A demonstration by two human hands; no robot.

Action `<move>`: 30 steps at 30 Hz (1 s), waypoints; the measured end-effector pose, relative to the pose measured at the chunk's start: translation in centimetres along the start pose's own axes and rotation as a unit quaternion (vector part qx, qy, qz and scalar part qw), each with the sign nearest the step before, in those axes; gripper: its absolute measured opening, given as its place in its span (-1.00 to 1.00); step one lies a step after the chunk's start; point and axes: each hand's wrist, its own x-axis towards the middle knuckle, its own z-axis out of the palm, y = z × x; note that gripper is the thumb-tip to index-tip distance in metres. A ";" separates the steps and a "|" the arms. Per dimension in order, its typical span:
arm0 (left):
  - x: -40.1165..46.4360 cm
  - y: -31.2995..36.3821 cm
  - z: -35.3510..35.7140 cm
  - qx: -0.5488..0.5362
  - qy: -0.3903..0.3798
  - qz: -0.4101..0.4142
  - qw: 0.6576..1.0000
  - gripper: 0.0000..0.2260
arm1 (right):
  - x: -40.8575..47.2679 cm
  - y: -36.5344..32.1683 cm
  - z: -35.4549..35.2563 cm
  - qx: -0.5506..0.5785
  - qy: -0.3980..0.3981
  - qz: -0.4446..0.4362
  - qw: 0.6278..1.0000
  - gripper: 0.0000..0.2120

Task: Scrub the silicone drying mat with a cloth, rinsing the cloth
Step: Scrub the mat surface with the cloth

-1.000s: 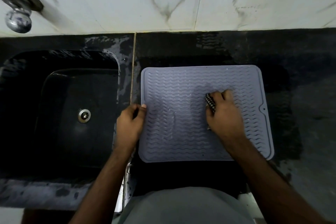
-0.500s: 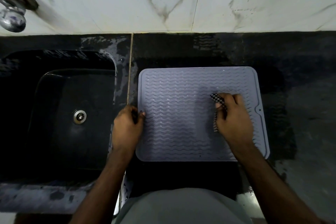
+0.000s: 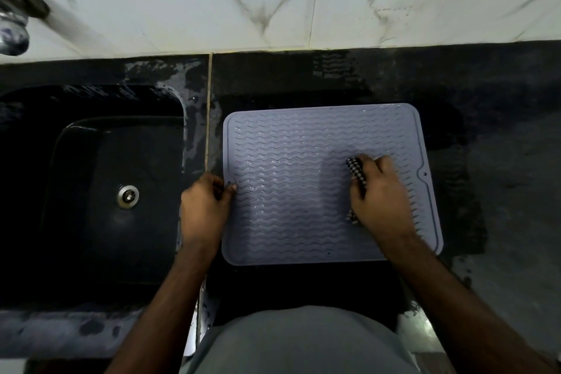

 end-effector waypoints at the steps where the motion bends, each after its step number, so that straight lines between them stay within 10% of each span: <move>1: 0.0 0.0 -0.1 -0.001 0.002 -0.002 1.000 -0.81 | 0.0 -0.4 0.3 0.000 -0.006 -0.008 1.000 -0.57; 30: -6.8 -2.2 -1.3 -0.123 -0.049 0.083 0.988 -0.57 | -1.3 -10.5 5.1 0.135 -0.103 -0.112 0.979 -0.54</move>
